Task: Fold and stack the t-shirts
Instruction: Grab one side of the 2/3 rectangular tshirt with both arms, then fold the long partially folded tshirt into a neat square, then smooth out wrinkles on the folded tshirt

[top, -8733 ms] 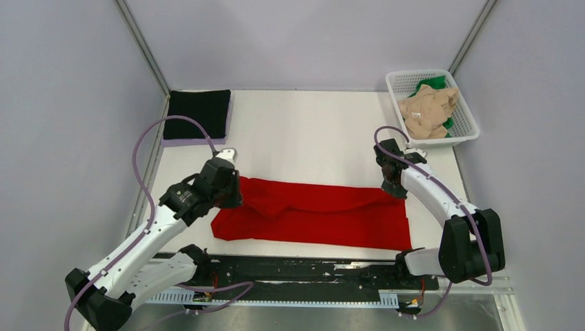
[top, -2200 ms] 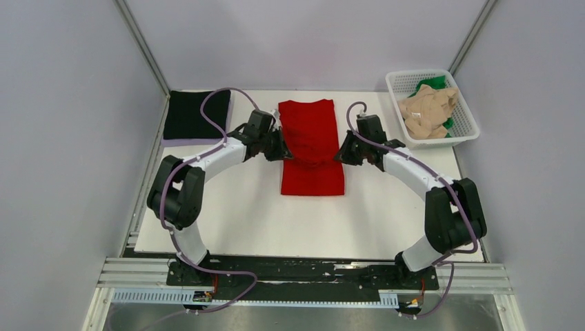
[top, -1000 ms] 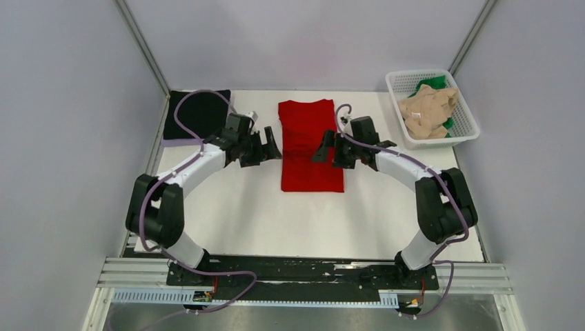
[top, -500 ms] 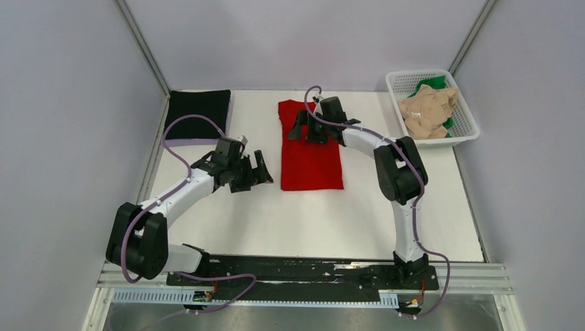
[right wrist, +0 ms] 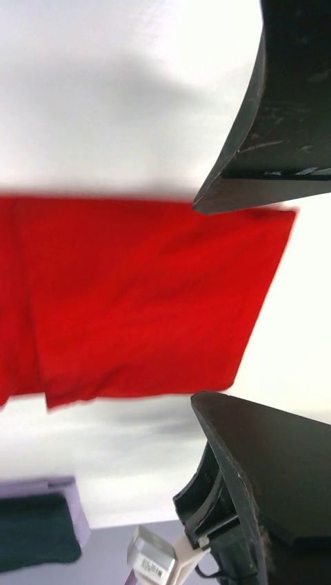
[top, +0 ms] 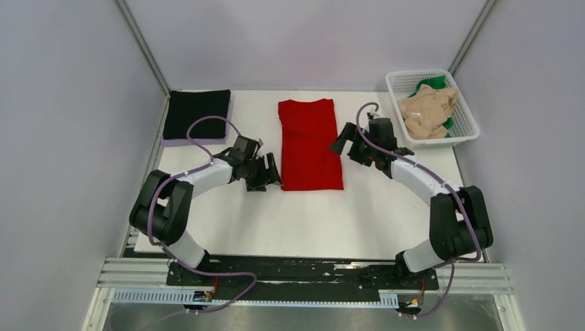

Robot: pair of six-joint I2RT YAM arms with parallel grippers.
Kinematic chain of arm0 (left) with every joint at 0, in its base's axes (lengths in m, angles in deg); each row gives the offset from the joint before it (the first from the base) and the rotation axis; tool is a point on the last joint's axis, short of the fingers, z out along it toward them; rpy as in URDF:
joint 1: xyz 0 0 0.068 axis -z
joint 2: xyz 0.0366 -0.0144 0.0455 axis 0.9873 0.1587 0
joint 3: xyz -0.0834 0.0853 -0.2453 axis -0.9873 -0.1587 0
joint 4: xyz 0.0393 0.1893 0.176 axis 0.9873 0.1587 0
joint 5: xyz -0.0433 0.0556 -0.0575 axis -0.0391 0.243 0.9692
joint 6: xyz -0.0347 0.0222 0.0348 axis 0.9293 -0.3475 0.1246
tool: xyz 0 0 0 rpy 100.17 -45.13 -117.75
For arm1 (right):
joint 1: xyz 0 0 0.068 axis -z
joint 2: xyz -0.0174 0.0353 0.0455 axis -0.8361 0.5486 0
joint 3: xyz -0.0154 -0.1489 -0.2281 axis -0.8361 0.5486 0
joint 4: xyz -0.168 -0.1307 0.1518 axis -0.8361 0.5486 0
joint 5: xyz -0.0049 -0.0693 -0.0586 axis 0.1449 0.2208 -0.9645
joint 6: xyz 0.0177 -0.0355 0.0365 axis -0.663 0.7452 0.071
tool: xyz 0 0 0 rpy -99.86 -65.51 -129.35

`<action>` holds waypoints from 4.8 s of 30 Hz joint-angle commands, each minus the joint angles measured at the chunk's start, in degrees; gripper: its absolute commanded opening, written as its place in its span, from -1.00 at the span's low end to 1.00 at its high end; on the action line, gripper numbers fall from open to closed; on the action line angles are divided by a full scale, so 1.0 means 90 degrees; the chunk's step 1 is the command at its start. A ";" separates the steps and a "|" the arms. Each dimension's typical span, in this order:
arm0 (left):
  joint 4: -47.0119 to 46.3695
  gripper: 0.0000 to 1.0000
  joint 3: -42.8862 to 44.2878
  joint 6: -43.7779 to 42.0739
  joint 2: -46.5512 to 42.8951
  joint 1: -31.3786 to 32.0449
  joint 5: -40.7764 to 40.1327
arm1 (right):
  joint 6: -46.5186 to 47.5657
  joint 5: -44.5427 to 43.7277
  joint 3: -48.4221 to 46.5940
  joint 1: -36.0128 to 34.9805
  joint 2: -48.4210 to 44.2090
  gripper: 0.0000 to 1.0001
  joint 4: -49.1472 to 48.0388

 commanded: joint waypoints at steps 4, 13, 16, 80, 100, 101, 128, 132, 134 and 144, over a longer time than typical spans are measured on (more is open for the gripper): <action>-0.0455 0.29 0.0564 0.0097 0.0781 0.0468 0.0267 | -0.0239 0.0027 0.1384 0.0450 -0.1030 0.99 0.0378; -0.0380 -0.29 0.0534 0.0104 0.1214 0.0659 0.0037 | -0.0246 0.0421 0.1506 0.0438 -0.0549 0.48 0.0292; -0.0223 -0.40 0.0758 -0.0025 0.1417 0.0657 -0.0191 | -0.0181 0.0724 0.1540 0.0417 -0.0359 0.29 0.0182; 0.0537 -1.00 0.3759 -0.0910 0.1372 -0.1015 -0.0017 | 0.0348 0.1958 -0.3545 0.0720 0.1912 -1.00 0.2334; 0.1036 0.97 0.5995 -0.0914 0.3308 -0.1216 -0.0093 | 0.0497 0.2068 -0.5575 0.0990 0.3964 0.45 0.1971; 0.0973 0.99 0.5903 -0.0878 0.3200 -0.1215 -0.0061 | 0.0531 0.2095 -0.5384 0.0973 0.3798 0.59 0.1967; 0.0566 1.00 0.6477 -0.0356 0.5053 -0.1005 0.0438 | -0.0820 0.2671 -0.5721 0.0668 0.5569 1.00 0.0316; 0.0929 1.00 0.6423 -0.0521 0.4900 -0.1019 0.0081 | -0.0715 0.2811 -0.5735 0.0703 0.5498 1.00 0.0479; 0.1039 1.00 0.6380 -0.0620 0.4602 -0.1020 -0.0105 | -0.0575 0.2759 -0.5765 0.0706 0.5230 1.00 0.0569; 0.0986 1.00 0.5250 -0.0790 0.2192 -0.0692 -0.0676 | -0.0280 0.2549 -0.3955 0.0396 0.2705 1.00 0.0398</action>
